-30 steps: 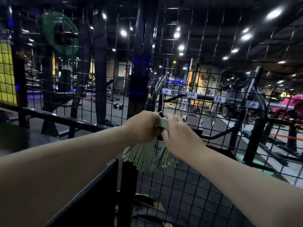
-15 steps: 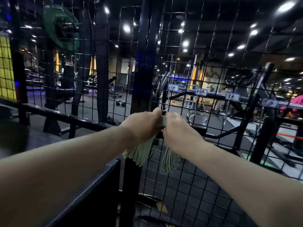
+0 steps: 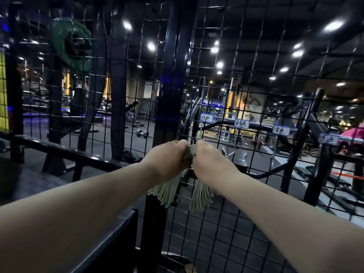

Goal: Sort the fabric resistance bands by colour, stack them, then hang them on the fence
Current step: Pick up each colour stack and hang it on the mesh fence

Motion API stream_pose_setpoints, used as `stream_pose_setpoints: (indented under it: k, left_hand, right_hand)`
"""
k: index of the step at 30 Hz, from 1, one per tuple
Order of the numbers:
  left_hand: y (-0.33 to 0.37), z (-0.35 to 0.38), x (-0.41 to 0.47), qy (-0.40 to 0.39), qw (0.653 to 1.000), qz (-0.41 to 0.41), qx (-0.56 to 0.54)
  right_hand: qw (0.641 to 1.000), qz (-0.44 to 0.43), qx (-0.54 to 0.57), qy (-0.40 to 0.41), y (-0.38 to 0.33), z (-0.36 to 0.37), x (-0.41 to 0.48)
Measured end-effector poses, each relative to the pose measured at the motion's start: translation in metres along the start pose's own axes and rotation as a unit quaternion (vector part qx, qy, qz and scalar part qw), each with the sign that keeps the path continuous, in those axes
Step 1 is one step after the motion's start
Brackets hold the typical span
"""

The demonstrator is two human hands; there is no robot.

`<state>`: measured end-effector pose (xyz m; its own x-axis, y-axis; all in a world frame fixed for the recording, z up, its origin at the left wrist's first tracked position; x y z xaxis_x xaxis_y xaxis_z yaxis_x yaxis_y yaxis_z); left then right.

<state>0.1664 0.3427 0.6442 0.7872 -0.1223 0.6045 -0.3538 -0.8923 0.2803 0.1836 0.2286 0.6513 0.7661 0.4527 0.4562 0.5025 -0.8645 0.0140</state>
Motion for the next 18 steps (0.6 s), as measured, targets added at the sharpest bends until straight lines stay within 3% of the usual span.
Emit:
stream_pose_setpoints:
  k: [11, 18]
  left_hand:
    - [-0.006, -0.024, 0.052, 0.072, 0.996, 0.044, -0.028]
    - [-0.018, -0.036, 0.082, -0.006, 0.999, 0.008, 0.051]
  right_hand:
    - [0.999, -0.001, -0.02, 0.042, 0.014, -0.016, 0.045]
    - [0.998, -0.002, -0.043, 0.039, 0.015, -0.019, 0.066]
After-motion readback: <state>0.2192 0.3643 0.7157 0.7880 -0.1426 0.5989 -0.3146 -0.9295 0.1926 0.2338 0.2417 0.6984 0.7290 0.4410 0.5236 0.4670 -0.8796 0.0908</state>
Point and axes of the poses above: each hand's wrist, its own x-axis towards the middle knuckle, its own z-axis out of the palm, y = z × x, the point moved 5 cm from there along x, towards the middle knuckle, and after that the axes turned 12 degrees about -x, right-handed, at the moved point
